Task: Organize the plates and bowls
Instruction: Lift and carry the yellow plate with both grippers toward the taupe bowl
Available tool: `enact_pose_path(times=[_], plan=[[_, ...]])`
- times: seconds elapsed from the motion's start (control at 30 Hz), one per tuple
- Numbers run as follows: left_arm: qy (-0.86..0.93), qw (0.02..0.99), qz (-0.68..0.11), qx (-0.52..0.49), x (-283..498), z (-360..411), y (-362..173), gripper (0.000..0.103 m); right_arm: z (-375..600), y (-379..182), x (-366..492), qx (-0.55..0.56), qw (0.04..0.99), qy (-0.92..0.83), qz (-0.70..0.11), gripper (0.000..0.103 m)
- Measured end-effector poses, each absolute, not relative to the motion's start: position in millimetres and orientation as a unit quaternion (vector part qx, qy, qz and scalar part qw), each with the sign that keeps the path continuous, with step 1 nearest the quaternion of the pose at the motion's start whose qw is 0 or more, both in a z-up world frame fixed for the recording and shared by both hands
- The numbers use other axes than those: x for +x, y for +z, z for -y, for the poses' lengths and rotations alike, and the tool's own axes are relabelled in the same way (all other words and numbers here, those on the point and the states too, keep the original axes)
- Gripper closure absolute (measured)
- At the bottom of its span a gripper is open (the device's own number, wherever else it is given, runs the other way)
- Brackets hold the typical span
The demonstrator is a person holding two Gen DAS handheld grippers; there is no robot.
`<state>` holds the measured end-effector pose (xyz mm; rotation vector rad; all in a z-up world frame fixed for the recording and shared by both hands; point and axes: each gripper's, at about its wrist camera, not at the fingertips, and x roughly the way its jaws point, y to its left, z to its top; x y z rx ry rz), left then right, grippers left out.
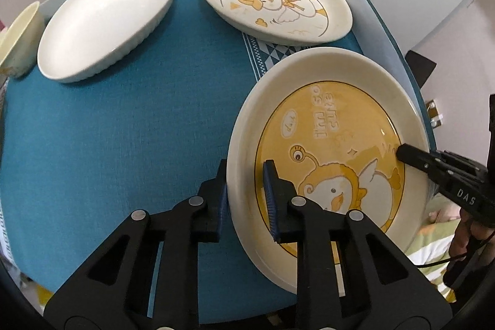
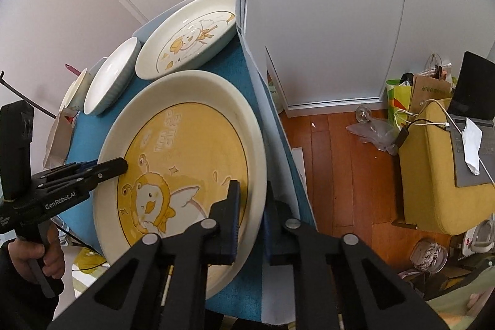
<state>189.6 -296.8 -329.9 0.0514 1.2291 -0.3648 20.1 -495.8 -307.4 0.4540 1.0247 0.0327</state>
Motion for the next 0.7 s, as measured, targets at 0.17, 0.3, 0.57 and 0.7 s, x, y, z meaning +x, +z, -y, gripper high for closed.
enact_pose_path(times=[0.17, 0.3, 0.57, 0.7], plan=[[-0.165, 0.801, -0.575, 0.027, 188.5, 297.4, -330.4, 0.085, 493.9, -306.2, 21.5, 0.206, 0.847, 0.014, -0.489, 0.091], [-0.160, 0.808, -0.566, 0.025, 186.8, 296.4, -326.3, 0.085, 491.4, -300.2, 22.9, 0.192, 0.853, 0.012, -0.484, 0.091], [-0.157, 0.815, -0.558, 0.012, 181.4, 280.4, -309.3, 0.085, 483.6, -287.2, 24.8, 0.176, 0.861, 0.017, -0.476, 0.091], [-0.151, 0.823, -0.548, 0.003, 175.1, 257.0, -290.7, 0.085, 473.0, -272.9, 28.7, 0.162, 0.867, 0.030, -0.470, 0.091]])
